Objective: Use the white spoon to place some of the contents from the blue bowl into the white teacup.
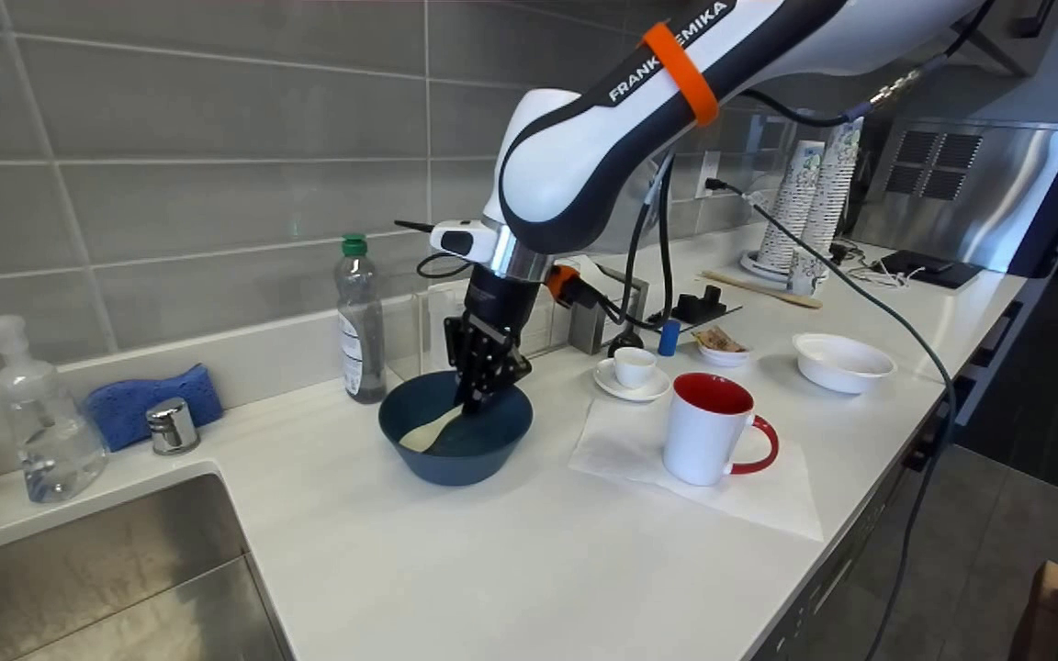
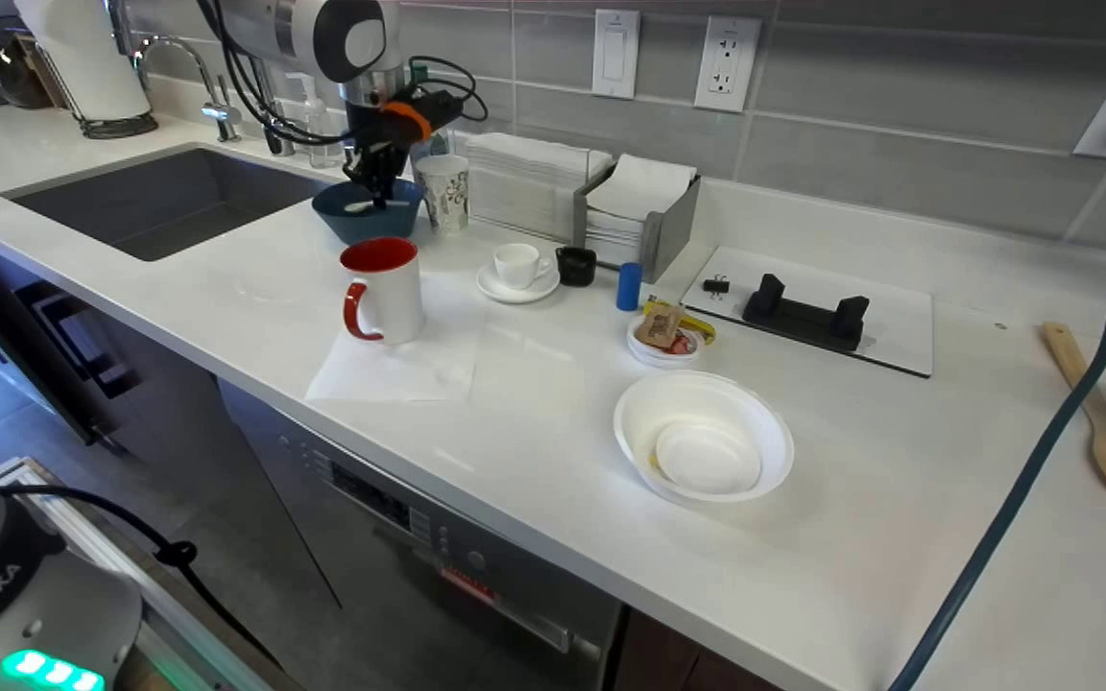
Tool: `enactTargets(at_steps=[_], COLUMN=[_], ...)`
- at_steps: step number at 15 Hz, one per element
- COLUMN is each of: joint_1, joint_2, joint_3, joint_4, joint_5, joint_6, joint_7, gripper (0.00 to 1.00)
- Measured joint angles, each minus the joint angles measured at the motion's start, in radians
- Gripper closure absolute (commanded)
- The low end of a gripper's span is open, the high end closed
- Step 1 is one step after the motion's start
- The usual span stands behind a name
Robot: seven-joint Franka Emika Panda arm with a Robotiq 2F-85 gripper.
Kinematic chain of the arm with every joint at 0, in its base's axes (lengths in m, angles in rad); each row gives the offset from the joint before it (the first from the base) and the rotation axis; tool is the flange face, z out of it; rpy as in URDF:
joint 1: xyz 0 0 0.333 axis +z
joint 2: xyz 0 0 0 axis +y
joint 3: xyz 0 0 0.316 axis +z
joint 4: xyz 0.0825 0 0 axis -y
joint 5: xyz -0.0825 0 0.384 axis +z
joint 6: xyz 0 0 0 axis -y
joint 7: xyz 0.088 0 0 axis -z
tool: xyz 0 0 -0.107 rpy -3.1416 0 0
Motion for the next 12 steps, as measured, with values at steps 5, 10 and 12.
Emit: enactTargets(at_steps=[5,10,12], joint_1=[-0.037,-0.067,-0.076], joint_2=[-0.038,-0.116,-0.161], joint_3=[0.028,0.037,0.038], joint_4=[-0.042,-0.115,-0.154], joint_5=[0.103,0.235,0.308], joint_6=[0.003,0.008,0.008], joint_7=[-0.089,-0.186,-0.234], gripper=[0.97,0.97,0.97])
